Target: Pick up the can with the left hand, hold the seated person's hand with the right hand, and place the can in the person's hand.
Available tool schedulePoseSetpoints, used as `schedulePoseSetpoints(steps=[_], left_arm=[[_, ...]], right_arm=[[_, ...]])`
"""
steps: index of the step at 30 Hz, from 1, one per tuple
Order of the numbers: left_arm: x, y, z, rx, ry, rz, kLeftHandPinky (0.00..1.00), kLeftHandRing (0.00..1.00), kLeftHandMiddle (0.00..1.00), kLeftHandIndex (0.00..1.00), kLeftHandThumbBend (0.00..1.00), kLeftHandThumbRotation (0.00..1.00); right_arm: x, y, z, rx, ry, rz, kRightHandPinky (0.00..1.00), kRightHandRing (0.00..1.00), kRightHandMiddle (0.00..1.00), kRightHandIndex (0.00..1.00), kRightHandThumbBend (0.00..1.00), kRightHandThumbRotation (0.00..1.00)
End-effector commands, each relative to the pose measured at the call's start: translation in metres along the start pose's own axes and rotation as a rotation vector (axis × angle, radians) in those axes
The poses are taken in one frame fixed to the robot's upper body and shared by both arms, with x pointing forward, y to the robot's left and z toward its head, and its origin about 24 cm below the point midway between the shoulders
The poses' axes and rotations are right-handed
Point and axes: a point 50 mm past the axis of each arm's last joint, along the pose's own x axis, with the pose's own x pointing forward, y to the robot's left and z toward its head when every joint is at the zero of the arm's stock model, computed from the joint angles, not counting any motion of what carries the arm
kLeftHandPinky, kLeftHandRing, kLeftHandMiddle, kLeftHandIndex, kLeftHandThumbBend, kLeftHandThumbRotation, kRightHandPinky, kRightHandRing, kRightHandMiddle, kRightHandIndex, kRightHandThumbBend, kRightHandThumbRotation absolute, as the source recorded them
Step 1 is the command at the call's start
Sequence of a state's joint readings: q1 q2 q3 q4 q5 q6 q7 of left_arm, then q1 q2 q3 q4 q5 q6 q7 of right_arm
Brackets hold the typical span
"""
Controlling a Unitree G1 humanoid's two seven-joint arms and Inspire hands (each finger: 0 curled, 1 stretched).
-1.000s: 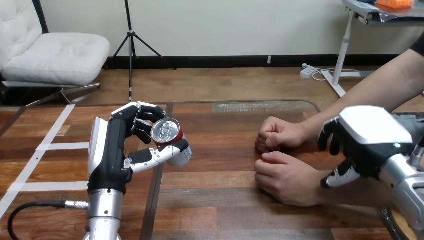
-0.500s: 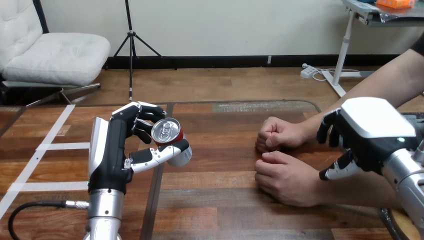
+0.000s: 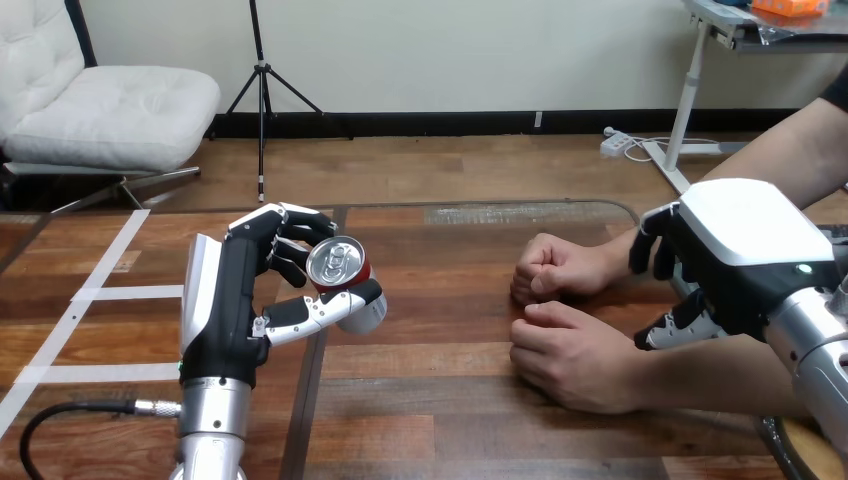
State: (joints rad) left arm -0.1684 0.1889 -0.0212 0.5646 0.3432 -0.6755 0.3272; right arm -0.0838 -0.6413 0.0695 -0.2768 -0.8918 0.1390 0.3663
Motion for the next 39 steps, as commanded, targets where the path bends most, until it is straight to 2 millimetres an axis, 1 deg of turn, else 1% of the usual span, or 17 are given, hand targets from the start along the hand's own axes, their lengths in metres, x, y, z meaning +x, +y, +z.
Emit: schedulePoseSetpoints(steps=[1,10,17,20,30,39], left_arm=[[0.027,0.001,0.020,-0.023,-0.112,0.035,0.35,0.40,0.48,0.52,0.69,0.00],[0.026,0.002,0.020,-0.016,-0.115,0.035,0.35,0.41,0.48,0.53,0.69,0.00],[0.026,0.003,0.019,-0.013,-0.112,0.036,0.35,0.41,0.48,0.53,0.69,0.00],[0.026,0.004,0.019,-0.010,-0.110,0.038,0.35,0.41,0.48,0.53,0.69,0.00],[0.025,0.005,0.019,-0.014,-0.112,0.041,0.36,0.41,0.48,0.52,0.70,0.00],[0.024,0.007,0.019,-0.024,-0.110,0.042,0.36,0.41,0.48,0.52,0.69,0.00]], right_arm=[[0.002,-0.024,0.001,-0.068,-0.017,-0.082,0.44,0.52,0.56,0.58,0.88,0.00],[0.002,-0.019,0.001,-0.094,0.002,-0.021,0.46,0.55,0.60,0.62,0.89,0.00],[0.003,-0.016,0.001,-0.102,0.017,0.007,0.47,0.56,0.61,0.64,0.90,0.00],[0.003,-0.014,0.001,-0.096,0.023,0.024,0.49,0.57,0.63,0.65,0.91,0.00],[0.007,-0.009,-0.001,-0.093,0.046,0.090,0.56,0.63,0.68,0.70,0.88,0.00],[0.011,-0.002,-0.003,-0.102,0.057,0.130,0.57,0.65,0.70,0.70,0.88,0.00]])
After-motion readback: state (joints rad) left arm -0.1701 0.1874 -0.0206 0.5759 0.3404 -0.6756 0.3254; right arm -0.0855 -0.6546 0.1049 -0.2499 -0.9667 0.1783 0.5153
